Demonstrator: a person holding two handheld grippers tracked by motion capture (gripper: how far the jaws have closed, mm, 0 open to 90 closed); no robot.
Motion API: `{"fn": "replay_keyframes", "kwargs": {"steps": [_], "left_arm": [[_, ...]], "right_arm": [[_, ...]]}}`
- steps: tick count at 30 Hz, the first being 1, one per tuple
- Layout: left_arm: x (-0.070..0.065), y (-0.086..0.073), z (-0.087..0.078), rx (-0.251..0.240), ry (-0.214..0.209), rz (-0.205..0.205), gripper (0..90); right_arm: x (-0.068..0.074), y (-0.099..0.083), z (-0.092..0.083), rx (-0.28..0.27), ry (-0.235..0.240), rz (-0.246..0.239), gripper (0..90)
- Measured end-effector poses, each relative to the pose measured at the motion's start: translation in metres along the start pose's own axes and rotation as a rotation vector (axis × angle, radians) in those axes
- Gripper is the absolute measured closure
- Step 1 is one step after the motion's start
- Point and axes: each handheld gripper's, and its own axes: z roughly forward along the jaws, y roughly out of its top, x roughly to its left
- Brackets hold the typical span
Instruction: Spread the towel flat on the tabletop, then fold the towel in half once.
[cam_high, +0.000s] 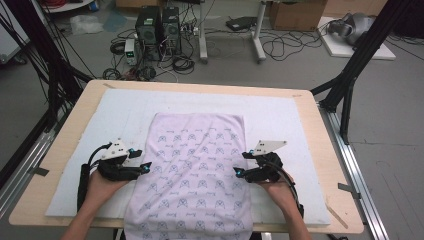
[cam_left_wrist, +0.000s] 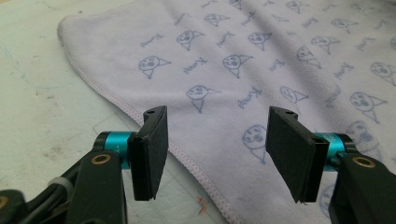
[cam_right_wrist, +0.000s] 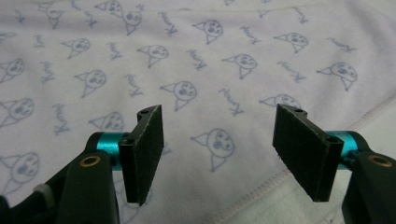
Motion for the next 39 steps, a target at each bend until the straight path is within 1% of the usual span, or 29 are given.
{"fn": "replay_keyframes", "kwargs": {"steps": [6,10,11,14,17,21,26,29,32,33,34,35,36,37,38,39], "left_arm": [[0.0,0.0,0.002,0.001,-0.004,0.002,39.5],[0.0,0.001,0.003,0.005,-0.013,0.004,39.7],[0.0,0.001,0.004,0.01,-0.011,0.013,39.7],[-0.001,0.001,0.005,0.006,-0.012,0.007,39.7],[-0.001,0.002,0.005,0.006,-0.018,0.012,39.7],[0.0,0.001,0.005,0.01,-0.02,0.016,39.7],[0.001,0.001,0.004,0.009,-0.016,0.018,39.8],[0.0,0.002,0.004,0.013,-0.012,0.021,40.0],[0.003,0.003,0.004,0.023,-0.011,0.021,40.0],[0.004,0.003,0.003,0.022,-0.008,0.011,40.1],[0.007,0.004,0.002,0.026,-0.005,0.007,40.1],[0.009,0.004,0.002,0.028,0.001,-0.006,40.6],[0.013,0.005,0.002,0.041,0.005,-0.018,41.2],[0.017,0.006,0.002,0.042,0.013,-0.035,43.2],[0.021,0.007,0.003,0.038,0.014,-0.046,44.9],[0.026,0.009,0.003,0.033,0.015,-0.063,44.9]], "right_arm": [[0.001,0.0,0.0,0.0,0.007,0.003,30.9],[0.0,-0.002,-0.001,-0.002,0.008,0.019,30.1],[0.0,-0.002,-0.001,0.0,0.008,0.019,29.9],[0.0,-0.002,-0.002,-0.002,0.012,0.017,29.7],[0.001,-0.002,-0.001,-0.003,0.009,0.011,29.7],[0.001,-0.002,-0.001,-0.004,0.007,0.015,29.5],[-0.001,-0.002,-0.002,-0.008,0.006,0.024,29.3],[-0.002,-0.002,-0.002,-0.008,0.007,0.025,29.4],[-0.004,-0.003,0.0,-0.016,0.014,0.026,29.5],[-0.009,-0.002,0.001,-0.005,0.02,0.036,29.6],[-0.009,-0.002,0.001,-0.005,0.02,0.036,29.6],[-0.011,0.0,0.001,0.006,0.012,0.042,29.7],[-0.014,0.002,0.002,0.007,0.009,0.043,29.7],[-0.022,0.007,0.002,0.005,0.005,0.05,29.7],[-0.025,0.009,0.002,0.001,0.006,0.056,29.9],[-0.025,0.009,0.002,0.001,0.006,0.056,29.9]]}}
